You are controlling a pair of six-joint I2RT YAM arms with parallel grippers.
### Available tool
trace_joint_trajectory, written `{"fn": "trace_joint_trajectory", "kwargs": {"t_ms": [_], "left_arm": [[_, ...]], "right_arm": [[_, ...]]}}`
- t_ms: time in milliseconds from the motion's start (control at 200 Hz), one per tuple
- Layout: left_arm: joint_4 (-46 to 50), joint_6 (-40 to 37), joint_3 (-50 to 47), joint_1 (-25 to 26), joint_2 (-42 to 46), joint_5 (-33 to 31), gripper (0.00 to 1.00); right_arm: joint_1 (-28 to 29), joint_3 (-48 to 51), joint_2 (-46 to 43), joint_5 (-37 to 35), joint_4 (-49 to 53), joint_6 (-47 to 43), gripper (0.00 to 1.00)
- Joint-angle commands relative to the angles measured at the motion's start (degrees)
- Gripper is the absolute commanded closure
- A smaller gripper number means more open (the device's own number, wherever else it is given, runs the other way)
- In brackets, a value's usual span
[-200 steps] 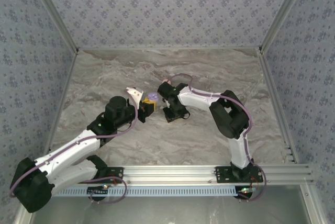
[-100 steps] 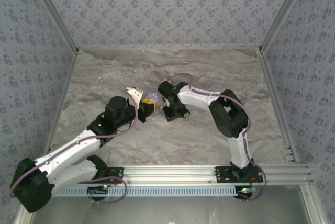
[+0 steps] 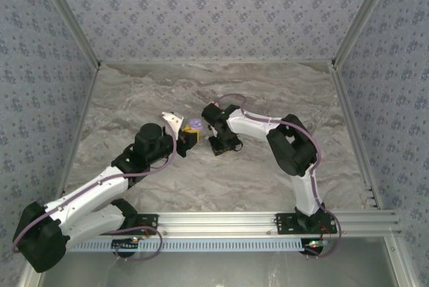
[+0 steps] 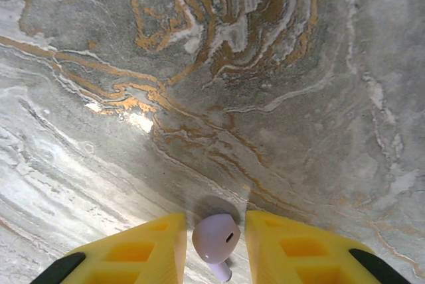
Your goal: Insert wireless bluetooth earbuds into charging case
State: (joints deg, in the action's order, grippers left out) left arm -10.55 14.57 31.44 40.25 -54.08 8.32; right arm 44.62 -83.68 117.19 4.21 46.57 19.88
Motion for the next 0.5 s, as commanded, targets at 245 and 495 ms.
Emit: {"fn": "trace_joint_trajectory", "kwargs": {"t_ms": [245,495], "left_arm": [[-1.6,-0.1,1.3,0.2,0.6,0.5,0.8],[-1.4,-0.1,1.3,0.2,0.8,0.6,0.8]], "right_arm": [[1.0,1.2,3.2,-3.0,1.0,2.0,0.75],[-2.8,5.3,-0.4,-1.9,-1.6,4.5,0.77]]}}
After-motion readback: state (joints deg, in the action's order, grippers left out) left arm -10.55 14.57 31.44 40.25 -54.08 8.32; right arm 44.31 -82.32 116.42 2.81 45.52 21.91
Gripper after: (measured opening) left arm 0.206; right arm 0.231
